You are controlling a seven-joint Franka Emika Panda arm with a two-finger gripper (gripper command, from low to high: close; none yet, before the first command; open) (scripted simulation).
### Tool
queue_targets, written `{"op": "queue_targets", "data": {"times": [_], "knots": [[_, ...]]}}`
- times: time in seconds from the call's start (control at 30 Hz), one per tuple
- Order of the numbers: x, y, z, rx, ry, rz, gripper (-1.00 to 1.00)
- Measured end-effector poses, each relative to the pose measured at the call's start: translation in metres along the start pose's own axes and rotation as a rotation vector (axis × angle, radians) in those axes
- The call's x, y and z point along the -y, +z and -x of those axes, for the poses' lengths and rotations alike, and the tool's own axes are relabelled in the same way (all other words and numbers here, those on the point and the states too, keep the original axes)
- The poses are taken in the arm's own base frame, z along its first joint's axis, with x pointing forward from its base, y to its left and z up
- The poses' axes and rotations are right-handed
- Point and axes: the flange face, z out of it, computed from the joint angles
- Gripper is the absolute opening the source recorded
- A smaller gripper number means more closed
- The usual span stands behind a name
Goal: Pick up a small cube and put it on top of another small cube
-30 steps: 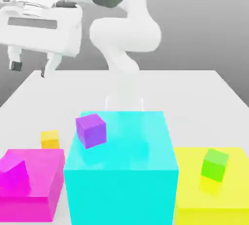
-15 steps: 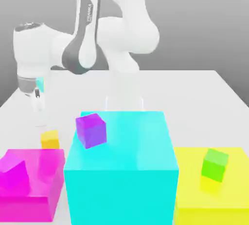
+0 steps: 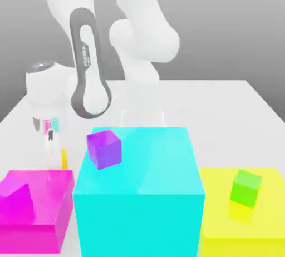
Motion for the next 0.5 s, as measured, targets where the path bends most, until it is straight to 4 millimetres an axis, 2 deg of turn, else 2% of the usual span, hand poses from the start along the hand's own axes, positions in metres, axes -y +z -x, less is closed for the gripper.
{"op": "queue_targets", "data": {"times": [0.1, 0.4, 0.5], "knots": [[0.001, -0.005, 0.000, 0.000, 0.001, 0.000, -1.00], [0.002, -0.062, 0.000, 0.001, -0.005, -0.004, -1.00], [0.035, -0.083, 0.015, -0.011, -0.107, -0.065, -1.00]]}}
